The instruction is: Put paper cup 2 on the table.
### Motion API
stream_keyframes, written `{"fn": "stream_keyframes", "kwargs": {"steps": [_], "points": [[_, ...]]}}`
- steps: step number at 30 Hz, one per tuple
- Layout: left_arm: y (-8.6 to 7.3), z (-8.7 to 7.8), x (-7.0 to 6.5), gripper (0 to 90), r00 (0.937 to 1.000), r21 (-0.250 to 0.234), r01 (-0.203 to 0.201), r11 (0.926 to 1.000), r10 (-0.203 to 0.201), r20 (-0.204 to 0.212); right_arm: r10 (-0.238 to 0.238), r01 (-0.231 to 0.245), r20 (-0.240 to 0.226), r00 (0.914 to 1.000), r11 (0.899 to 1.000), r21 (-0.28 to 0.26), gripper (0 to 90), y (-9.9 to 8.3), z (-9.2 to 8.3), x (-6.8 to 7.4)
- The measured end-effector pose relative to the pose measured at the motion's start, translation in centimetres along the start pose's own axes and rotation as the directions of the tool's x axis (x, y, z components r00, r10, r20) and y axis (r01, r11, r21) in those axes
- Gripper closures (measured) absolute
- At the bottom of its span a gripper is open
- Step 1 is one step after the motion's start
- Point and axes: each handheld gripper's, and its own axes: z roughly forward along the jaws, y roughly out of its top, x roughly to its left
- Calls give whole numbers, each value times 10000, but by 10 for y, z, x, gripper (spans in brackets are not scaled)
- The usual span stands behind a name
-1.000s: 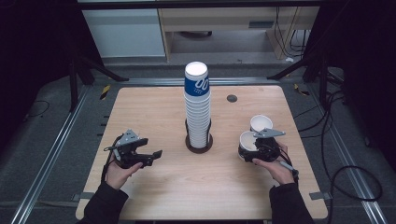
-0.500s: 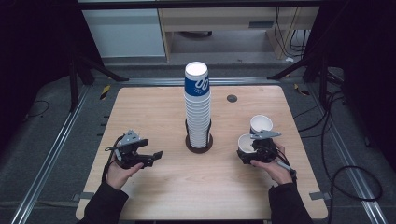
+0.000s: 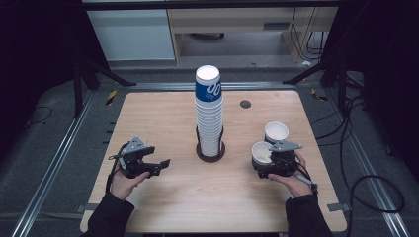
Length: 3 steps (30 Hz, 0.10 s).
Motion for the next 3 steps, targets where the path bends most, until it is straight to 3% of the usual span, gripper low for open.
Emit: {"fn": "stream_keyframes", "kwargs": {"steps": [3], "points": [[-1,0,1,164,10000,33,5,10000,-5,-28,14,-15,63,10000,10000,80,31,-6,-4,-2]]}}
